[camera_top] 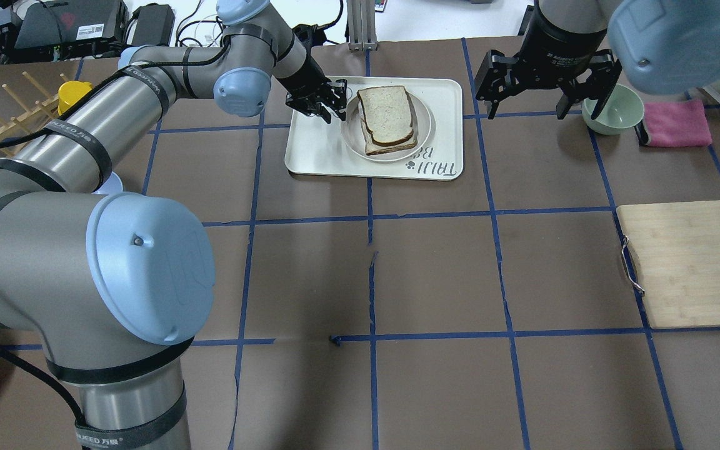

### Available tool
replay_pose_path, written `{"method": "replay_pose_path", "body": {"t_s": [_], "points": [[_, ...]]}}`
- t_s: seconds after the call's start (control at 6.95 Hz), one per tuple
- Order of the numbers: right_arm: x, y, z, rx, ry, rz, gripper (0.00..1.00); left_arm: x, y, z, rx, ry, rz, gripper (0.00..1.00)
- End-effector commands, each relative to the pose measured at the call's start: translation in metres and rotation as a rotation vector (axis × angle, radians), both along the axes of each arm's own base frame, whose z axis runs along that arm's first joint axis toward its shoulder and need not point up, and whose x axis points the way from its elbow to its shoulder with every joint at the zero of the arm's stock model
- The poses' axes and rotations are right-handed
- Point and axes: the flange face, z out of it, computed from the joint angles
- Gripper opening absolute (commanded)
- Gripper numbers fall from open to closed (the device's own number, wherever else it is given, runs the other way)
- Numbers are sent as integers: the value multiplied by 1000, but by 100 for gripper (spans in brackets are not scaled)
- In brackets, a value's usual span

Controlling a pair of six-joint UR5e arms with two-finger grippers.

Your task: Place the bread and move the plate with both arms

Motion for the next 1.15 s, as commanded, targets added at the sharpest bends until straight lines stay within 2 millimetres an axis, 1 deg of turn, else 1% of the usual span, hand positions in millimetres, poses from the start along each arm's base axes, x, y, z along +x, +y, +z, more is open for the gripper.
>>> {"method": "replay_pose_path", "body": {"t_s": [0.0,0.14,0.29,0.43,0.58,0.72,0.86,1.01], "points": [[0,0,-1,2,-1,0,100,18,2,37,-25,-3,24,100],[0,0,-1,2,0,0,100,48,4,67,-28,-7,51,100],[0,-1,-1,2,-1,0,100,78,12,93,0,-53,87,100],[0,-1,-2,3,0,0,100,86,24,119,5,-121,95,100],[0,-1,-1,2,-1,0,100,97,42,151,18,-201,105,100],[0,-2,-2,3,-1,0,100,101,68,175,72,-221,103,100],[-1,-2,-2,3,-1,-1,100,108,100,201,108,-268,105,100],[-1,-1,-2,2,-1,-1,100,122,130,221,115,-339,114,100]]}}
